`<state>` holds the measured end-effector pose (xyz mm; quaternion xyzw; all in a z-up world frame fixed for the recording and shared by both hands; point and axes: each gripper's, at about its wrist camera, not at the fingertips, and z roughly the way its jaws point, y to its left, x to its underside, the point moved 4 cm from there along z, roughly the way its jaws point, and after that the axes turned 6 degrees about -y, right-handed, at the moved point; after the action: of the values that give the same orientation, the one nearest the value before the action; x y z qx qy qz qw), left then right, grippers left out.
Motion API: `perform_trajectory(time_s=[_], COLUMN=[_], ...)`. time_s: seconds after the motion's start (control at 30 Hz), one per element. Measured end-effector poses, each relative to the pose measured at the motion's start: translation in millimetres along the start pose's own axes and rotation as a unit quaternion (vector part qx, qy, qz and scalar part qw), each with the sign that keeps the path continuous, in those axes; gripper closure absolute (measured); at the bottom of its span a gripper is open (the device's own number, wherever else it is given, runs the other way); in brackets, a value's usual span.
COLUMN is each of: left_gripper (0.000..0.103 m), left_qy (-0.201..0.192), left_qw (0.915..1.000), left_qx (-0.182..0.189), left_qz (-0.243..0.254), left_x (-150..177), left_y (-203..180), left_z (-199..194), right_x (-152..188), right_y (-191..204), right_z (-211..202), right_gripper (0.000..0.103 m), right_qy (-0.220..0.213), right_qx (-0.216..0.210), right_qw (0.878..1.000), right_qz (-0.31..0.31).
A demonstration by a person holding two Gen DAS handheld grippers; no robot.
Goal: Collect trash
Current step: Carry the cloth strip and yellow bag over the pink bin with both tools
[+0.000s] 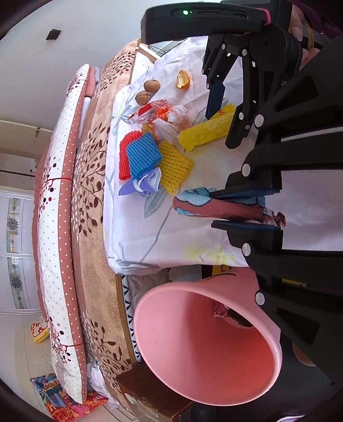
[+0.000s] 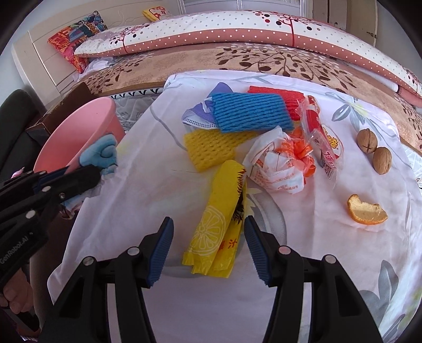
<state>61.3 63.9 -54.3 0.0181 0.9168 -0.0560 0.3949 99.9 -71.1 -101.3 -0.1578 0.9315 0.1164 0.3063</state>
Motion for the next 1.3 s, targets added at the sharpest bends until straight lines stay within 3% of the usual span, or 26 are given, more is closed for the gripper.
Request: perform_trajectory(time_s=[0.07, 0.23, 0.7, 1.03, 1.3], left_gripper=[0.087, 0.087, 0.087, 0.087, 0.087], left_qy=[-0.006, -0.022, -0.079, -0.113, -0.112], left_qw=[1.0000, 0.9995, 0.9946, 0.9866, 0.9800], left_qx=[-0.003, -0.008, -0.054, -0.101, -0.129], left_qz=[-0.007, -0.023, -0.041, -0.061, -0.102], left_x=[0, -1, -12, -15, -7], left_y=[5, 16, 50, 83, 123], left_z=[-5, -15, -50, -71, -72], right_x=[0, -3, -40, -65, -73], right_y=[0, 0, 52, 112, 154], right_z=[0, -9, -52, -52, -35], right_gripper=[0.072, 0.089, 0.092, 0.092, 0.092], right_qy=[-0.004, -0.023, -0.107, -0.118, -0.102], right_qx=[0.012, 0.004, -0.031, -0.073, -0.101], right_qw=[1.000, 1.000, 0.992, 0.985, 0.981], right_qz=[-0.006, -0.002, -0.056, -0.103, -0.130])
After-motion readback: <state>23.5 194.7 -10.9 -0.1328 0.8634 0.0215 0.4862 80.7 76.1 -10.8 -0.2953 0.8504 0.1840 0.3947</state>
